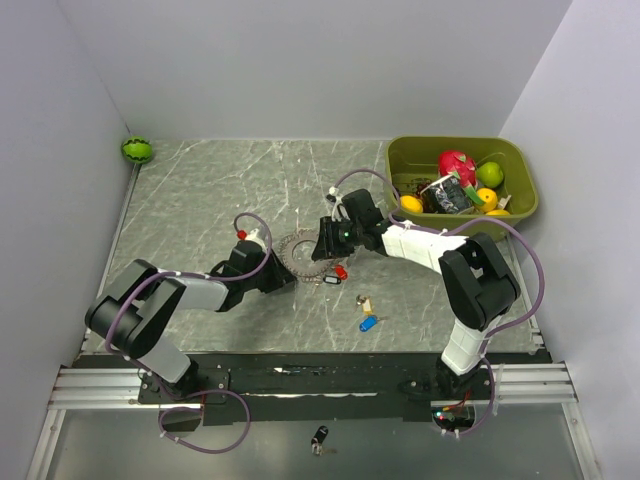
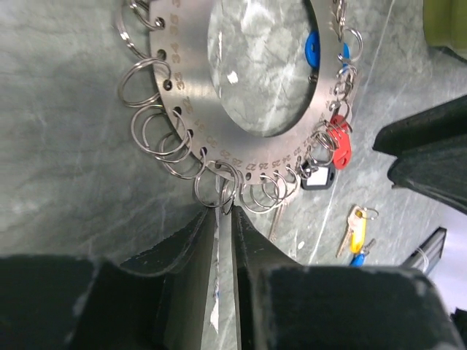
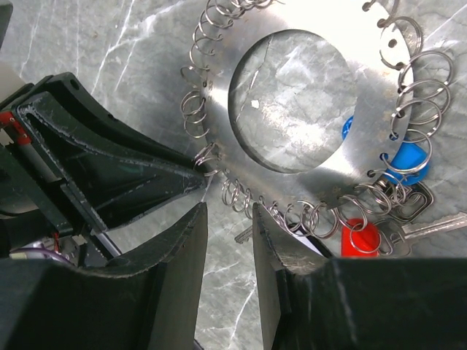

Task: Put the keys on the keyring

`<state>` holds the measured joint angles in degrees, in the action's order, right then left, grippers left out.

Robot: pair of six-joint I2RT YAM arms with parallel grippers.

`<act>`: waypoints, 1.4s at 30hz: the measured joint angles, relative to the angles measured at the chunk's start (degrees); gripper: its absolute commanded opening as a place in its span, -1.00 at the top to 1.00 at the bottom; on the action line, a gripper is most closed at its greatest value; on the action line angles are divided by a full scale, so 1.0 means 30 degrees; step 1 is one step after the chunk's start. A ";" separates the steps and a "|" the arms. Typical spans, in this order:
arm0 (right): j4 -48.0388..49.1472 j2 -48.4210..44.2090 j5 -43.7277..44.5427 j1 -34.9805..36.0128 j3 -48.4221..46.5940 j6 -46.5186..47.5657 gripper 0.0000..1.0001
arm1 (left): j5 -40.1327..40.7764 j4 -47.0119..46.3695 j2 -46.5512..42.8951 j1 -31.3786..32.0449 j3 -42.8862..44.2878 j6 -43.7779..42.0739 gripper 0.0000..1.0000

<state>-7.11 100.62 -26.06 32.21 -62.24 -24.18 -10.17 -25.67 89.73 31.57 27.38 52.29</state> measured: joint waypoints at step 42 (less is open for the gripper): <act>0.2098 -0.3053 -0.2550 -0.0954 0.0597 0.1741 -0.90 | 0.1683 0.6849 -0.5741 0.0291 0.5501 -0.9442 0.98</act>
<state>-0.82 91.46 -33.71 29.34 -60.45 -18.96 -5.13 -5.13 72.51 32.45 43.88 23.97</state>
